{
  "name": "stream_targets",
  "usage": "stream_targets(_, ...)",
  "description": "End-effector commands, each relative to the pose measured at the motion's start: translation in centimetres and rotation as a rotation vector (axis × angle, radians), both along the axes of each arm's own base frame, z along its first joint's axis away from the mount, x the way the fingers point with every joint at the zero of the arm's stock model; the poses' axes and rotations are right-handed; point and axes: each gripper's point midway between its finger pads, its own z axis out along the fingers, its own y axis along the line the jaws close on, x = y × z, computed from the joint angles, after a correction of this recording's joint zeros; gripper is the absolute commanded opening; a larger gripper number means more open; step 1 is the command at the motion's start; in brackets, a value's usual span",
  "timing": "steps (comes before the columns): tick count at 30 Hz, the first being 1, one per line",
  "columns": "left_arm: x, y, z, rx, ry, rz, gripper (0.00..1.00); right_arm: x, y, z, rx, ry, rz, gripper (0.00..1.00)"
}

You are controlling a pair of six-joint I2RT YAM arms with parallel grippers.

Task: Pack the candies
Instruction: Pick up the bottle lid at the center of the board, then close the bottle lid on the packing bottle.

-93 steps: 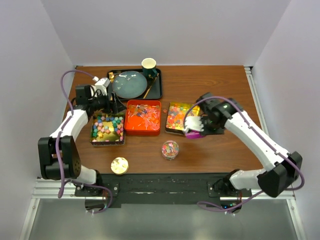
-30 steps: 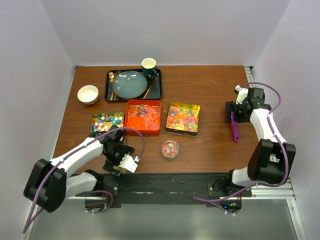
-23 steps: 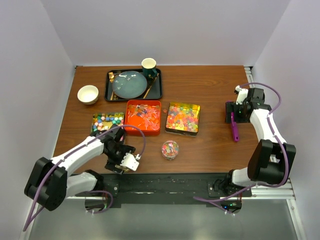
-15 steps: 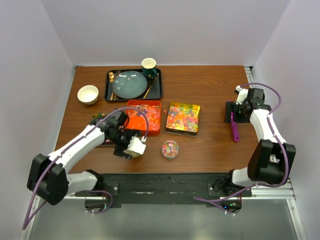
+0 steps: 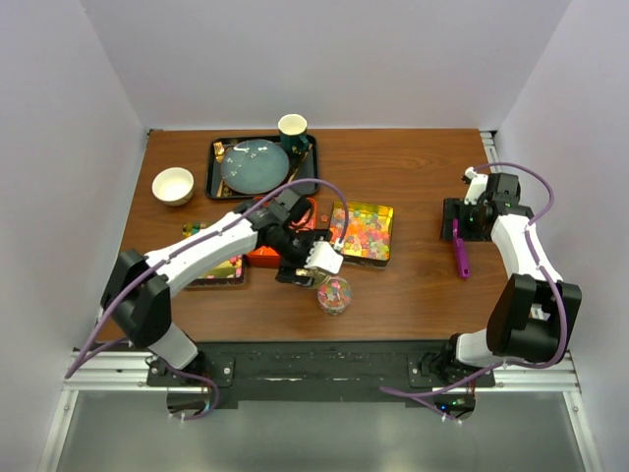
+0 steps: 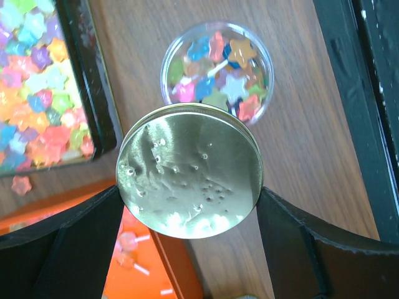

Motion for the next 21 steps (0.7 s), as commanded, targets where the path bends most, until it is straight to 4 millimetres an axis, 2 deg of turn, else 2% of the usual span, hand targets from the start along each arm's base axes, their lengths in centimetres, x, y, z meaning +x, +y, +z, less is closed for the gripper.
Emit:
stream_targets(1, 0.2, -2.9, 0.7, -0.042, -0.006, -0.003, 0.86, 0.7, -0.4, 0.5, -0.005, -0.030, -0.034, 0.82)
stream_targets(2, -0.3, -3.5, 0.6, -0.044, 0.000, -0.018, 0.86, 0.7, -0.5, 0.4, -0.001, -0.028, -0.042, 0.99)
stream_targets(10, -1.9, -5.2, -0.6, 0.004, 0.072, -0.089, 0.86, 2.0, -0.2, 1.1, 0.028, -0.049, -0.048, 0.99)
stream_targets(14, -2.9, -5.2, -1.5, 0.062, 0.112, -0.118, 0.86, 2.1, 0.0, 0.9, 0.047, -0.046, -0.052, 0.99)
stream_targets(21, -2.8, -5.5, -2.5, 0.117, 0.095, -0.106, 0.86, 2.2, 0.5, 0.7, 0.070, -0.045, -0.047, 0.99)
